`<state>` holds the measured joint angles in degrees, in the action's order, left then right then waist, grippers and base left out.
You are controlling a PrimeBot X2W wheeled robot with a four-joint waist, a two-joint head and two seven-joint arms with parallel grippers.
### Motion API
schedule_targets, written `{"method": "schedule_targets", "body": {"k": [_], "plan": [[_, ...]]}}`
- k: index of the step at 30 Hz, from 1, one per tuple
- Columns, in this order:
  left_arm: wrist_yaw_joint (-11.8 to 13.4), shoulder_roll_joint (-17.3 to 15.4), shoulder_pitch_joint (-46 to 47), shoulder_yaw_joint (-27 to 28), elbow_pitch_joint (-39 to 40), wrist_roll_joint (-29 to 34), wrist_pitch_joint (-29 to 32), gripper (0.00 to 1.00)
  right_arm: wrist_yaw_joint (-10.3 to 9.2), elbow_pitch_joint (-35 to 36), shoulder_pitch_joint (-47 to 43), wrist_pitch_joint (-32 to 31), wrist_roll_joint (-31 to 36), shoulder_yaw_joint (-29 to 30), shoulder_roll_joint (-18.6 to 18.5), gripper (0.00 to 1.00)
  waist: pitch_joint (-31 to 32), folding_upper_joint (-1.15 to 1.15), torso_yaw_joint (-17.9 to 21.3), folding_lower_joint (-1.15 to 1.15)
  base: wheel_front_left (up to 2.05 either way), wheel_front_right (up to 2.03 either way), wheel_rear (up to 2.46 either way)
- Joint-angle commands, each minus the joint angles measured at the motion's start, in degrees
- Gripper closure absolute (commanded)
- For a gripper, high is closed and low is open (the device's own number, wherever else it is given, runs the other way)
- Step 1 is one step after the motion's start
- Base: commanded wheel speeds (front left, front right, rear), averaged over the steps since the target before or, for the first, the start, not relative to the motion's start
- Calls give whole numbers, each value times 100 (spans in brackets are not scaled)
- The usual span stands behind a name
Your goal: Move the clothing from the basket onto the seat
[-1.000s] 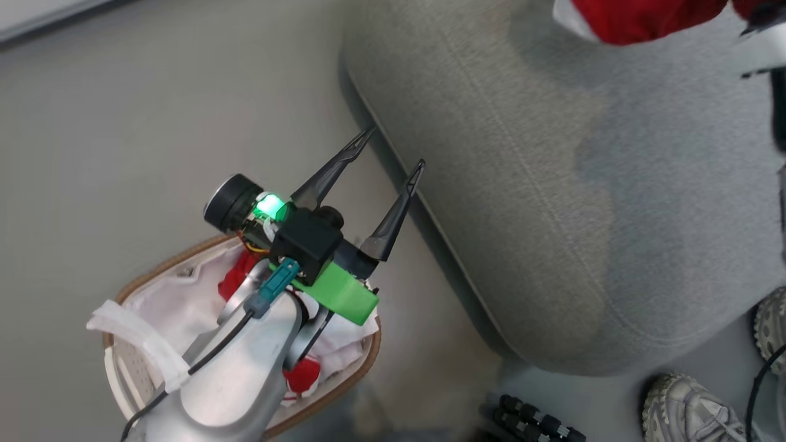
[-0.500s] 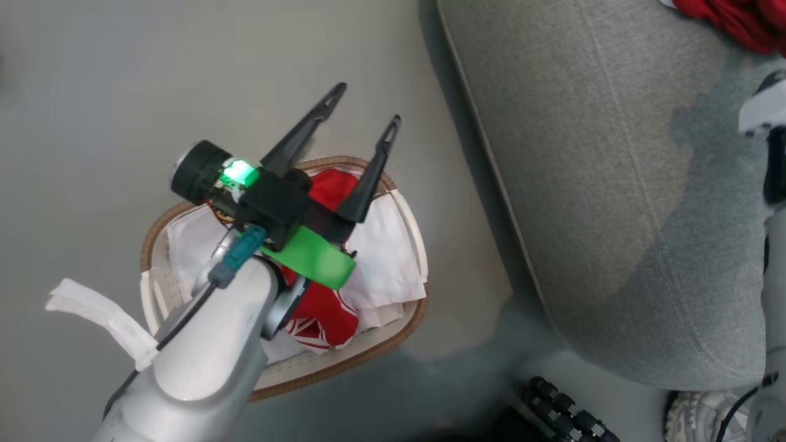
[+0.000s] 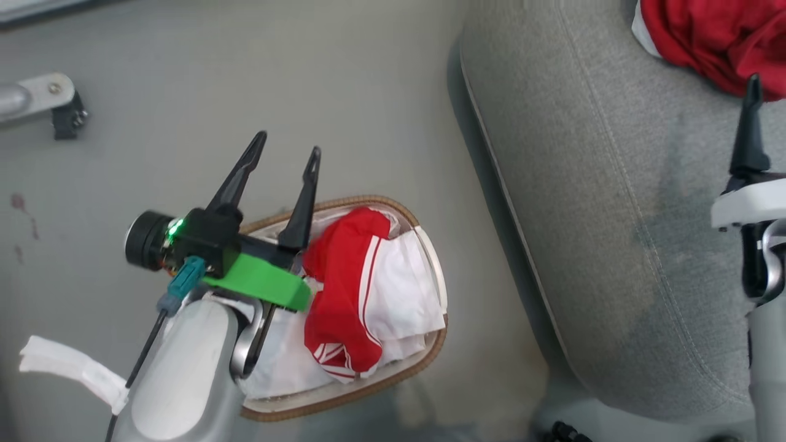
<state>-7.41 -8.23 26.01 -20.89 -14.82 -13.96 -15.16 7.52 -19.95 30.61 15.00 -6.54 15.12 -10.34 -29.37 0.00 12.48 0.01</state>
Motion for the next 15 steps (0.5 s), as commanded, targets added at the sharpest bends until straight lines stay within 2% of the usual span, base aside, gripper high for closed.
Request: {"method": "schedule_targets", "body": {"k": [1,5,15], "plan": [[-11,26,-189,128,-37,44,1,0,-6,110,-171,27,-72,-74,24,0,601,0,-259,-1,0,0,0],[-10,159,-545,563,-134,128,1,0,-6,334,-394,27,-193,-410,166,0,1008,0,-445,-1,0,0,0],[19,402,-1195,1508,-428,365,1,0,-6,237,-725,27,-386,-1146,480,0,1694,0,-917,-1,0,0,0]]}}
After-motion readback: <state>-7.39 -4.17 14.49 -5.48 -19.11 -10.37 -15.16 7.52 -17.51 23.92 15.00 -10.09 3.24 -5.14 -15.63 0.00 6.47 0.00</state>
